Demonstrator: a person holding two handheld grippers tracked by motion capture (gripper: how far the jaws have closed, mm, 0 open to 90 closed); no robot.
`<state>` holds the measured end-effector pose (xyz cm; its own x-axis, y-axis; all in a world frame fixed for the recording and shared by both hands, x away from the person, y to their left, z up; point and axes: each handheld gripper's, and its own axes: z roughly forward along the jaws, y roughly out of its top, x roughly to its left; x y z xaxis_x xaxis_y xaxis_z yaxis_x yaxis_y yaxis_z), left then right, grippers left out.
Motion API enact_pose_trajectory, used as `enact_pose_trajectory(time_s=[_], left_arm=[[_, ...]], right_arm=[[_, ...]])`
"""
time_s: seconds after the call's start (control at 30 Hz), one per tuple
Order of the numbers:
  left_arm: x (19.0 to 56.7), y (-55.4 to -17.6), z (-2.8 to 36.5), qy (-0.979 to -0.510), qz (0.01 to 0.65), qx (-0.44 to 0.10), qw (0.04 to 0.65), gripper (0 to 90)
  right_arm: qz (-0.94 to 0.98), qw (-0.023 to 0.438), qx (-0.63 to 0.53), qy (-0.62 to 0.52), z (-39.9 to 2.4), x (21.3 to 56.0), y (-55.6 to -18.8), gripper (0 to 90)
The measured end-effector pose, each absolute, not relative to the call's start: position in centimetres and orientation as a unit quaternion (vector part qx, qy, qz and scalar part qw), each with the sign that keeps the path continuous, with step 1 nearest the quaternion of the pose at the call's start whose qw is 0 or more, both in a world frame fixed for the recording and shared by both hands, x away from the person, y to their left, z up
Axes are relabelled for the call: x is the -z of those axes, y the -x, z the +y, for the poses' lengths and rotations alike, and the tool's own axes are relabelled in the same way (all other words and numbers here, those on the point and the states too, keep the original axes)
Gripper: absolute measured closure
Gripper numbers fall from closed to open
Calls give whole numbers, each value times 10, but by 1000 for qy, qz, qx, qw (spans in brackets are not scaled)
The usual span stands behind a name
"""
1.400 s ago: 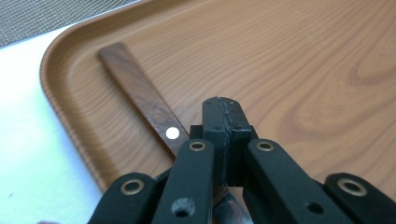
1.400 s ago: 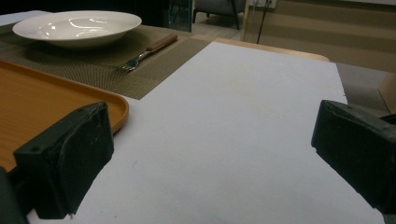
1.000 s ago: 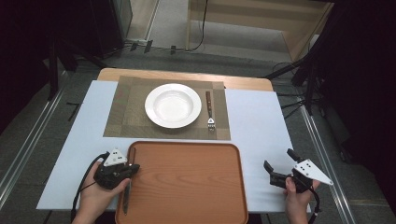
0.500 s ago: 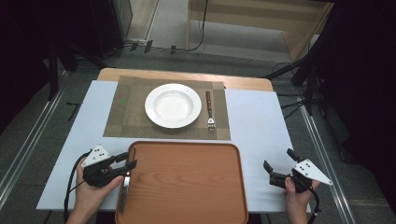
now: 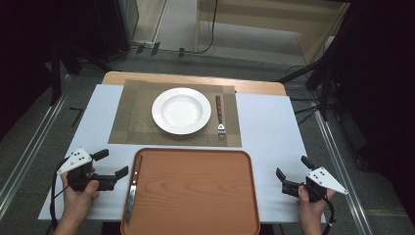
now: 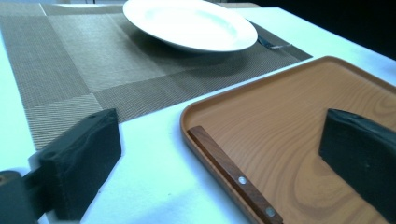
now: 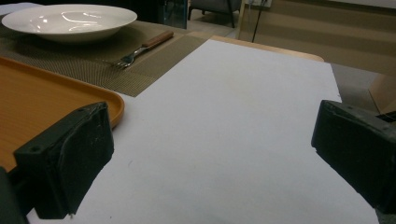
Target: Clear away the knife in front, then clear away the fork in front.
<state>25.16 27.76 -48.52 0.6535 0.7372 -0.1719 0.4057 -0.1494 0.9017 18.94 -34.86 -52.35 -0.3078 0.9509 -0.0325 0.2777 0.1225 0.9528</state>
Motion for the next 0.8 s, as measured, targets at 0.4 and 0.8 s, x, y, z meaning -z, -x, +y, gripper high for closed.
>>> enact_pose_trajectory(time_s=[0.4, 0.8], left_arm=[[484, -253, 299, -708, 408, -195, 543, 0], [488, -256, 314, -692, 415, -216, 551, 0]], right_arm=[[656, 362, -468, -469, -348, 523, -190, 0], [659, 382, -456, -461, -341, 505, -194, 0]])
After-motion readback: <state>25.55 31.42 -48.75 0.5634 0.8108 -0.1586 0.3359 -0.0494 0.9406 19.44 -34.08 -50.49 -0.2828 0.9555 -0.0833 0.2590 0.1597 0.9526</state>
